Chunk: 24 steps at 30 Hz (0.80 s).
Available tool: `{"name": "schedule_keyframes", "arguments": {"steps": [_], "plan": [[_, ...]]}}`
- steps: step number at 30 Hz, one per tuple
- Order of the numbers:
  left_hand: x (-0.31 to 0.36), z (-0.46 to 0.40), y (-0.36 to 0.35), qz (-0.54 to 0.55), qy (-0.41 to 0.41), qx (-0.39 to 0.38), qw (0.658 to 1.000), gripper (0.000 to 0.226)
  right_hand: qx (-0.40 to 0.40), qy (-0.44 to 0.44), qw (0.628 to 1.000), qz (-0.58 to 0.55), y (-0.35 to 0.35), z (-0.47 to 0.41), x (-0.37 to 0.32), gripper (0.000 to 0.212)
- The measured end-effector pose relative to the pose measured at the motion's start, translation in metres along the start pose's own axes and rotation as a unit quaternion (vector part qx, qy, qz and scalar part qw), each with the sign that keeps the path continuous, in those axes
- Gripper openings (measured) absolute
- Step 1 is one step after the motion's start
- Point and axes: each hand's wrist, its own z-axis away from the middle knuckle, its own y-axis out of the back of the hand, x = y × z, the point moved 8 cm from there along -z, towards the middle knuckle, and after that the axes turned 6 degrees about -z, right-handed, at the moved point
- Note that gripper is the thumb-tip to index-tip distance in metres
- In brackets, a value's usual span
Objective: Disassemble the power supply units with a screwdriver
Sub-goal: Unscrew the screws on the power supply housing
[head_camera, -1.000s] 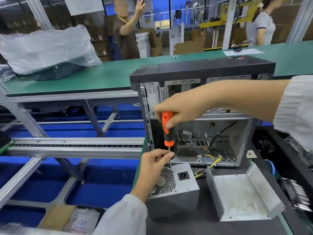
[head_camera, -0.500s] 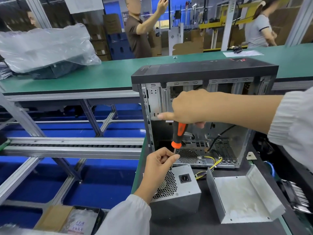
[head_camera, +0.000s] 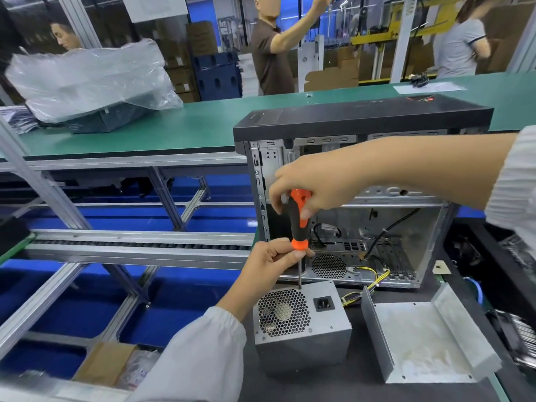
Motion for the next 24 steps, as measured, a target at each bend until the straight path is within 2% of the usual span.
{"name": "schedule_keyframes", "arguments": {"steps": [2,5,7,9,10,13,14,17,19,20,22,24], "plan": [[-0.001,-0.001,0.001,-0.007,0.005,0.021,1.0,0.014,-0.003,-0.03,1.0,0.001,0.001,0.003,0.006,0.051],[-0.002,-0.001,0.002,0.004,0.004,0.036,0.999,0.011,-0.025,-0.143,0.989,-0.004,-0.006,0.007,0.02,0.092],[-0.002,-0.001,0.002,0.009,0.002,0.038,0.999,0.011,-0.001,-0.175,0.984,0.03,-0.014,0.003,0.02,0.082],[-0.003,0.0,0.002,0.017,0.0,0.043,0.999,0.012,0.06,-0.148,0.983,0.09,-0.012,-0.004,0.015,0.064],[-0.003,0.0,0.002,0.024,0.002,0.047,0.999,0.012,0.057,-0.13,0.986,0.084,-0.013,-0.005,0.014,0.056],[-0.006,0.0,0.003,0.045,0.019,0.059,0.997,0.007,-0.026,-0.058,0.997,-0.032,-0.014,-0.002,0.011,0.019],[-0.008,-0.001,0.002,0.049,0.027,0.059,0.997,0.006,-0.049,-0.036,0.996,-0.064,-0.013,0.001,0.008,0.016],[-0.01,-0.002,0.0,0.057,0.033,0.049,0.997,0.008,-0.073,-0.009,0.992,-0.105,-0.008,0.004,0.003,0.029],[-0.011,-0.003,0.0,0.055,0.034,0.053,0.997,0.006,-0.074,-0.057,0.987,-0.134,-0.008,0.005,0.008,0.034],[-0.011,-0.003,0.001,0.053,0.034,0.055,0.996,0.006,-0.073,-0.104,0.983,-0.133,-0.01,0.006,0.013,0.046],[-0.011,-0.003,0.001,0.048,0.032,0.053,0.997,0.007,-0.065,-0.178,0.979,-0.072,-0.013,0.006,0.019,0.068],[-0.012,-0.003,0.002,0.043,0.03,0.047,0.998,0.008,-0.045,-0.162,0.986,0.015,-0.015,0.0,0.015,0.068]]}}
